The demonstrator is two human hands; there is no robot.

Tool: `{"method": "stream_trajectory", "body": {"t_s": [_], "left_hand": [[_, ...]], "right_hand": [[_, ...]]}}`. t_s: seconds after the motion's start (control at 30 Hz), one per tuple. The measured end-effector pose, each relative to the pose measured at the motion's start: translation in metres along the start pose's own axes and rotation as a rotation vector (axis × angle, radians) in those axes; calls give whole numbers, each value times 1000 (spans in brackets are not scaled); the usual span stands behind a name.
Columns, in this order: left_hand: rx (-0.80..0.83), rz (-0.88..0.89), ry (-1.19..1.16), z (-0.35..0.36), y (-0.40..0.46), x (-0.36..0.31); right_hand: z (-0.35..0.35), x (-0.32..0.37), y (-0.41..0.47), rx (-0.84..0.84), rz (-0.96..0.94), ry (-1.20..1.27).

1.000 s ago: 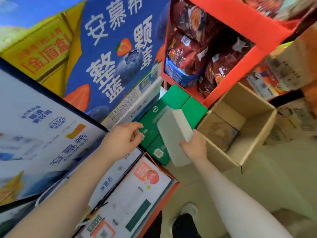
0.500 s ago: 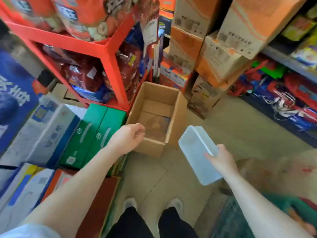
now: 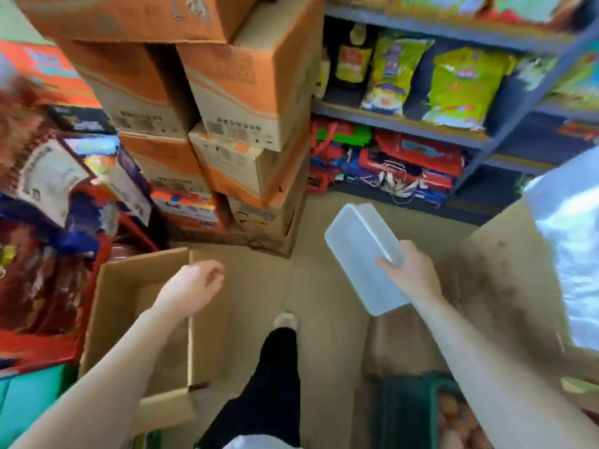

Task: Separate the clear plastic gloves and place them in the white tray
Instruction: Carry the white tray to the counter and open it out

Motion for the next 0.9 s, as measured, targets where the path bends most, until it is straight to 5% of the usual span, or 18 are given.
{"method": "stream_trajectory", "body": {"t_s": [0.3,0.6,0.9], "left_hand": [[61,315,28,-53,267,-97],[102,699,39,-52,513,-260],[383,850,135,7,709,-401]], "right_hand": [[-48,35,178,-56,257,60],[-106,-11,333,-200,672,225],[-206,-57,453,-350,934,435]]}}
Point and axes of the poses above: each hand's wrist, its own y-axis towards the middle knuckle, its own z-axis out of the palm, x = y × z, the point moved 2 cm from there along y, towards the middle knuckle, and after that the axes turned 14 degrees about z, right-handed, at the moved point
